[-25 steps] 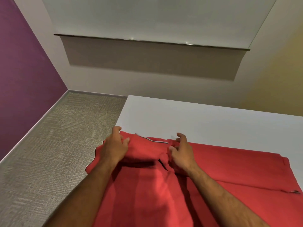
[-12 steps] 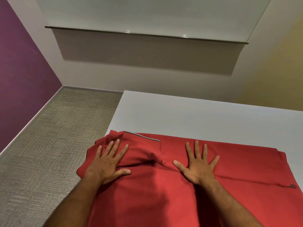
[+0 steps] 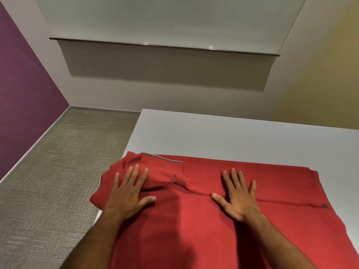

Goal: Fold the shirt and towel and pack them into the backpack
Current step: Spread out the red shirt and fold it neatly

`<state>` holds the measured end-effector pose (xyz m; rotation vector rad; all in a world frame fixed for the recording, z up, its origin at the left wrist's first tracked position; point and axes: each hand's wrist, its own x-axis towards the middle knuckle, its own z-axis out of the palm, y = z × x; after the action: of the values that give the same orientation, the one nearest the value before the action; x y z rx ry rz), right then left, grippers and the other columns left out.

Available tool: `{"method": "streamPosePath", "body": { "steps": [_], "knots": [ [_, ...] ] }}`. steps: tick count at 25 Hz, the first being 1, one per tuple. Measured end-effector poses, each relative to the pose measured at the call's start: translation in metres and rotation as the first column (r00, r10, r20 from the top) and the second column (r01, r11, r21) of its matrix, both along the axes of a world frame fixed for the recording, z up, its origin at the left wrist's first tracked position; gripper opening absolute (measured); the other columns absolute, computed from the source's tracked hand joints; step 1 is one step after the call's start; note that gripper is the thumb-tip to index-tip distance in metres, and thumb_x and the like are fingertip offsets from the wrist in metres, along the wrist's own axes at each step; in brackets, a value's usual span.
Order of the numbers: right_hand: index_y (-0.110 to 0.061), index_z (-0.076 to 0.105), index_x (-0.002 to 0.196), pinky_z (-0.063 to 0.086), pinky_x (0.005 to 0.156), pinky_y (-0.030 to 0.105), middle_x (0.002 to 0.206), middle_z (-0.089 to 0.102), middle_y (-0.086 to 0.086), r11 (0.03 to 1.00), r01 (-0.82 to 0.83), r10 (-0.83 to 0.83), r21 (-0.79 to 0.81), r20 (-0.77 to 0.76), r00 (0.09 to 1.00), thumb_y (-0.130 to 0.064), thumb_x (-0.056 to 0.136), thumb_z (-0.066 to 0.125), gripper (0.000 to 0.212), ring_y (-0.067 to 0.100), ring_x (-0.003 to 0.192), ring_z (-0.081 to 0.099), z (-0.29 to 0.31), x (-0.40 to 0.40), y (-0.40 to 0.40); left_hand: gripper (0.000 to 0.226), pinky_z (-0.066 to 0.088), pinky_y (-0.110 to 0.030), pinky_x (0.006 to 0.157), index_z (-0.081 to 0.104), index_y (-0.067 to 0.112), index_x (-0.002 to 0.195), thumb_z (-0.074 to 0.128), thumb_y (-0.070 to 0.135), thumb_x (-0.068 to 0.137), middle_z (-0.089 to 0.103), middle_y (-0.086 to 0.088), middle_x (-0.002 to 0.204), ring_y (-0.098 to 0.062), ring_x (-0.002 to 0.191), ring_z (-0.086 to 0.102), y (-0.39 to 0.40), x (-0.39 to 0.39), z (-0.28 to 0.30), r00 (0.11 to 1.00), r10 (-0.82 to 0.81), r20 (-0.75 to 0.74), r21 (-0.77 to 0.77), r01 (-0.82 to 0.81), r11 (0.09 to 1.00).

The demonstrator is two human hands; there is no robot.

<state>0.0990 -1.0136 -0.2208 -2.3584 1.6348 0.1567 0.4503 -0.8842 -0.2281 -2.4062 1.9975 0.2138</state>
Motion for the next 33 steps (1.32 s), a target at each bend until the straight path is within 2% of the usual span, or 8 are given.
{"method": "streamPosePath", "body": {
  "steps": [5, 9, 17, 21, 23, 25, 27, 33],
  "knots": [
    [-0.037, -0.014, 0.153, -0.012, 0.115, 0.062, 0.161, -0.024, -0.001, 0.999, 0.036, -0.036, 0.003, -0.074, 0.997, -0.088, 0.075, 0.006, 0.095, 0.019, 0.146, -0.028, -0.015, -0.05, 0.046, 0.103, 0.003, -0.055, 0.12, 0.009, 0.033, 0.157, 0.027, 0.093, 0.075, -0.002, 0.001, 0.165, -0.02, 0.152, -0.001, 0.036, -0.063, -0.014, 0.993, -0.058, -0.099, -0.084, 0.05, 0.995],
    [-0.037, -0.013, 0.153, -0.013, 0.114, 0.062, 0.16, -0.024, 0.0, 0.995, 0.101, -0.101, -0.001, -0.093, 0.991, -0.089, 0.071, -0.004, 0.097, 0.019, 0.146, -0.028, -0.018, -0.098, 0.079, 0.106, 0.004, -0.053, 0.115, 0.019, 0.034, 0.156, 0.03, 0.096, 0.071, 0.013, -0.002, 0.164, -0.023, 0.151, 0.013, 0.074, -0.088, -0.027, 0.992, -0.101, -0.082, -0.015, 0.1, 0.995],
    [-0.036, -0.018, 0.151, -0.011, 0.115, 0.061, 0.161, -0.024, 0.001, 0.96, 0.279, -0.273, 0.019, -0.141, 0.951, -0.085, 0.078, 0.0, 0.09, 0.021, 0.147, -0.025, -0.015, -0.196, 0.124, 0.101, 0.019, -0.064, 0.112, 0.02, 0.036, 0.155, 0.021, 0.095, 0.072, 0.02, -0.004, 0.163, -0.026, 0.149, 0.021, 0.123, -0.065, -0.022, 0.999, 0.05, -0.021, 0.082, -0.048, 0.995],
    [-0.039, -0.017, 0.151, -0.015, 0.116, 0.053, 0.16, -0.024, -0.003, 0.96, 0.275, -0.269, 0.05, -0.105, 0.957, -0.084, 0.082, 0.009, 0.087, 0.019, 0.147, -0.024, -0.008, -0.242, 0.141, 0.093, 0.025, -0.061, 0.11, 0.031, 0.029, 0.153, 0.026, 0.086, 0.08, 0.031, -0.005, 0.159, -0.025, 0.147, 0.028, 0.13, -0.082, -0.015, 0.999, -0.006, -0.033, 0.06, 0.008, 0.998],
    [-0.038, -0.002, 0.153, -0.01, 0.119, 0.048, 0.16, -0.011, -0.008, 0.977, 0.205, -0.202, 0.052, -0.058, 0.978, -0.083, 0.082, 0.021, 0.087, 0.019, 0.15, -0.012, 0.002, -0.263, 0.148, 0.086, 0.036, -0.053, 0.107, 0.048, 0.022, 0.143, 0.031, 0.082, 0.084, 0.047, -0.005, 0.149, -0.027, 0.137, 0.045, 0.133, -0.1, -0.013, 0.989, -0.115, -0.091, -0.065, 0.109, 0.992],
    [-0.027, 0.037, 0.149, 0.021, 0.118, 0.051, 0.156, 0.029, -0.002, 0.99, 0.144, -0.144, -0.002, -0.002, 0.99, -0.068, 0.083, 0.039, 0.078, 0.029, 0.145, 0.028, 0.017, -0.285, 0.152, 0.074, 0.045, -0.04, 0.097, 0.063, 0.018, 0.127, 0.041, 0.076, 0.087, 0.062, -0.003, 0.127, -0.027, 0.116, 0.06, 0.137, -0.121, -0.01, 0.943, -0.305, -0.135, -0.221, 0.271, 0.937],
    [-0.014, 0.065, 0.126, 0.05, 0.096, 0.049, 0.132, 0.06, 0.007, 0.996, 0.081, -0.081, -0.041, -0.022, 0.996, -0.051, 0.072, 0.049, 0.067, 0.033, 0.115, 0.059, 0.025, -0.308, 0.153, 0.057, 0.047, -0.033, 0.083, 0.069, 0.023, 0.113, 0.057, 0.07, 0.083, 0.064, 0.003, 0.108, -0.02, 0.096, 0.062, 0.141, -0.142, -0.004, 0.872, -0.473, -0.126, -0.279, 0.427, 0.86],
    [-0.016, 0.077, 0.098, 0.058, 0.06, 0.031, 0.098, 0.072, -0.003, 0.995, -0.044, 0.035, -0.095, -0.093, 0.995, -0.024, 0.064, 0.073, 0.034, 0.021, 0.081, 0.068, 0.031, -0.339, 0.153, 0.019, 0.041, -0.029, 0.057, 0.061, 0.029, 0.08, 0.068, 0.042, 0.069, 0.059, 0.009, 0.081, -0.015, 0.069, 0.055, 0.143, -0.177, 0.01, 0.764, -0.643, -0.051, -0.178, 0.626, 0.759]
  ]
}}
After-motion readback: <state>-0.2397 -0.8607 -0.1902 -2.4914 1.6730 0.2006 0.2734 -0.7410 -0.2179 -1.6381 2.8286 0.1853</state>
